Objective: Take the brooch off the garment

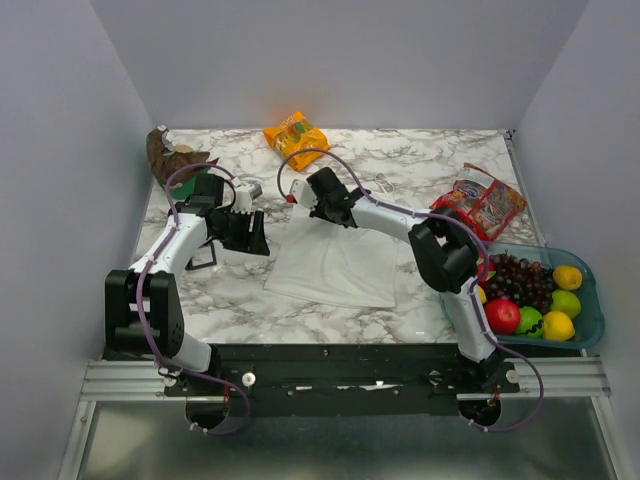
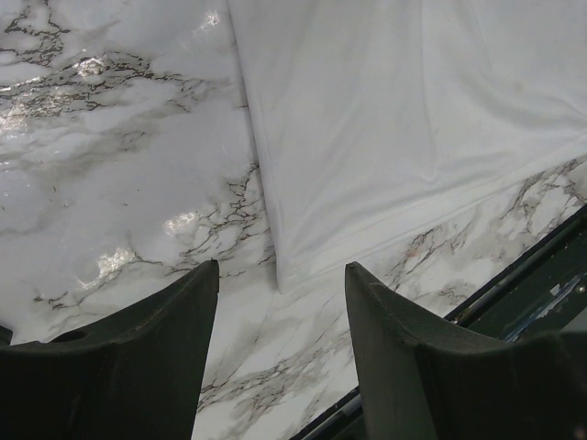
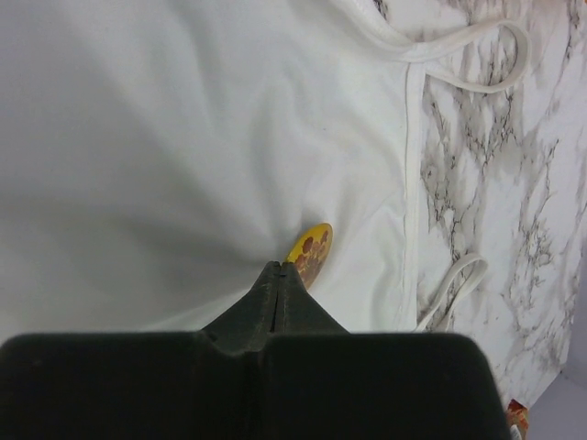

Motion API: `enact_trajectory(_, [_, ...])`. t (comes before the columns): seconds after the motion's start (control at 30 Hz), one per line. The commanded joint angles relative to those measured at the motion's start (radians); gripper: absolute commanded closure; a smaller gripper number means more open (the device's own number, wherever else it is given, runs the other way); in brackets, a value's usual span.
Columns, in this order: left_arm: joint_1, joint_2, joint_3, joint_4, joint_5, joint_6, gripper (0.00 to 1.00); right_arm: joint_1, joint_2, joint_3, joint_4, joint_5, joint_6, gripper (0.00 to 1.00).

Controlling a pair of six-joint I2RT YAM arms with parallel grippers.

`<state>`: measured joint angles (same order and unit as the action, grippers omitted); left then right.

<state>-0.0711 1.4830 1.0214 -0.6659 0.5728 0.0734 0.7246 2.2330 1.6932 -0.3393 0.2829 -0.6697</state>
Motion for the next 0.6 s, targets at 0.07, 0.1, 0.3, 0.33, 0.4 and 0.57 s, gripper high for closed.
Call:
enact_trajectory(0.07, [0.005, -0.024, -0.017, 0.023, 0.033, -0.015, 0.34, -0.022, -0.105, -0.006, -0.096, -0.163, 0.073, 0.99])
enact_trajectory(0.1, [0.005, -0.027, -0.021, 0.026, 0.038, -0.02, 0.34, -0.022, -0.125, -0.023, -0.092, -0.227, 0.074, 0.99])
enact_trajectory(0.3, [0.005, -0.032, -0.061, 0.063, 0.062, -0.037, 0.35, -0.022, -0.249, -0.162, 0.008, -0.332, 0.117, 0.99])
enact_trajectory(0.33, [0.005, -0.032, -0.064, 0.068, 0.067, -0.043, 0.35, -0.022, -0.254, -0.171, 0.02, -0.321, 0.122, 0.99])
enact_trajectory(0.4, [0.005, -0.024, -0.063, 0.08, 0.065, -0.05, 0.35, -0.022, -0.24, -0.176, 0.031, -0.295, 0.124, 0.96])
enact_trajectory(0.57, [0.005, -0.032, -0.06, 0.086, 0.052, -0.06, 0.35, -0.027, -0.174, -0.135, 0.031, -0.249, 0.121, 0.57])
